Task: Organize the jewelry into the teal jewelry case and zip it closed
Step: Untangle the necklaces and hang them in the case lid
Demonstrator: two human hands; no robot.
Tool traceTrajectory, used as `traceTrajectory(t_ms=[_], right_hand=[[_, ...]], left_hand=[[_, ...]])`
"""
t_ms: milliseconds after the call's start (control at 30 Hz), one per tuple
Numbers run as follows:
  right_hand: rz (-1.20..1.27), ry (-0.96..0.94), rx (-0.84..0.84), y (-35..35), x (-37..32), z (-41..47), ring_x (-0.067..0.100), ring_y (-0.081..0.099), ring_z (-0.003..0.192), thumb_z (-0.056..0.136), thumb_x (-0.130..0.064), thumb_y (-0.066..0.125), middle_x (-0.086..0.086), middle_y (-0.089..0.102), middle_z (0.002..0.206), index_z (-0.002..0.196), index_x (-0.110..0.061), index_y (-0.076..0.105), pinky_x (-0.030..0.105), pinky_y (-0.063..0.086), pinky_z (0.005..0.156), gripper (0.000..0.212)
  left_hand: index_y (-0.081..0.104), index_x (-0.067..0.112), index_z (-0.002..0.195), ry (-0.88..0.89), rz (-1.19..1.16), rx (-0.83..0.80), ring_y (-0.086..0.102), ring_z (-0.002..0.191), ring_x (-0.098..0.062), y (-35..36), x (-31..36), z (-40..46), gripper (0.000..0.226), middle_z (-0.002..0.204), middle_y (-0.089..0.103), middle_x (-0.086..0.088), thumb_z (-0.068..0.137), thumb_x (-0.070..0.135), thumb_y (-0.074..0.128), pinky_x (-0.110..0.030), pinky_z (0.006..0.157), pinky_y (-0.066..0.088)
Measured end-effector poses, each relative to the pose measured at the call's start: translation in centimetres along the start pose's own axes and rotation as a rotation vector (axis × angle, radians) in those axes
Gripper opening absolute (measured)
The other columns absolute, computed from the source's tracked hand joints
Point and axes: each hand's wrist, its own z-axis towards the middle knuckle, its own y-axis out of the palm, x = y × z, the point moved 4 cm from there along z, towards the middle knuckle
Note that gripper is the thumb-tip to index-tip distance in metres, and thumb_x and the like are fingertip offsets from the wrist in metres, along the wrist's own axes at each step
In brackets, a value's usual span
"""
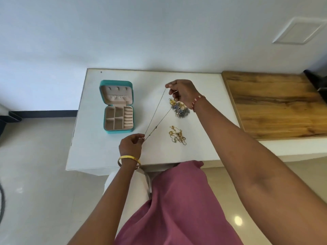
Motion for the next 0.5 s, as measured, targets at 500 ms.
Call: traceTrajectory(t_ms=[500], right_hand=[[-0.699,0.071,-0.240,4.7,2.4,10.4,0.011,0.049,0.050,0.086,0.000,0.051,0.003,0.058,0.062,0.104,0.008,0.063,0.019,0.039,0.048,0.023]], left_hand=[[0.071,0.009,0.091,0.215,0.203,0.039,0.049,0.069,-0.010,2.0,-1.2,1.8,0.013,0.086,0.061,-0.011,0.080,0.008,0.066,0.005,0.064,0.032]])
